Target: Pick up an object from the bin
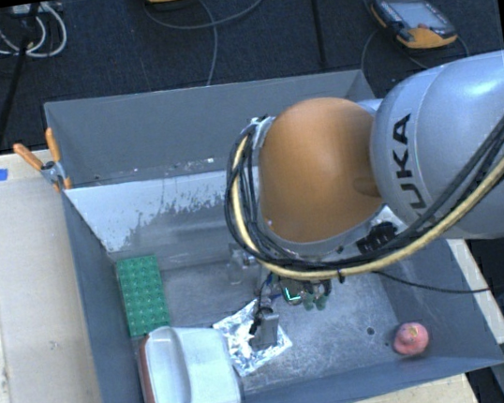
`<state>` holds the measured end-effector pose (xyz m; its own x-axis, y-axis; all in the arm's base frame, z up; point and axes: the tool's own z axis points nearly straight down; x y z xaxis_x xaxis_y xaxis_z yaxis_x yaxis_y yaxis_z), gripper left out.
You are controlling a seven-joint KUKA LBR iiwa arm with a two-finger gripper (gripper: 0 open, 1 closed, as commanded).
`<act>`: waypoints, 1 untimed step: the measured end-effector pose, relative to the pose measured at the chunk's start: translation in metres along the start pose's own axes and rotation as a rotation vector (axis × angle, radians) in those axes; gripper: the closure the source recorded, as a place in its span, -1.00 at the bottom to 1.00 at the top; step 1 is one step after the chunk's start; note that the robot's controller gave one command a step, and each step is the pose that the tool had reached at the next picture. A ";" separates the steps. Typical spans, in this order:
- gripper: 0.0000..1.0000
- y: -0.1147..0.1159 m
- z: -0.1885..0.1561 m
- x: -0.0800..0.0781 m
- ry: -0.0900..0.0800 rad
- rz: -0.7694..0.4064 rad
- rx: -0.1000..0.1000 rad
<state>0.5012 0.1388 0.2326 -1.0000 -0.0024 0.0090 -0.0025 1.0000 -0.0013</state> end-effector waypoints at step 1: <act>-1.00 -0.046 0.077 0.020 0.001 -0.110 0.002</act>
Offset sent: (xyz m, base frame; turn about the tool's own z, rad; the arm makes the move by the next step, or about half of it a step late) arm -0.0189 -0.0442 -0.0726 -0.1129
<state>0.4804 0.0923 0.1555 -0.9936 -0.1124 0.0097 -0.1124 0.9937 -0.0025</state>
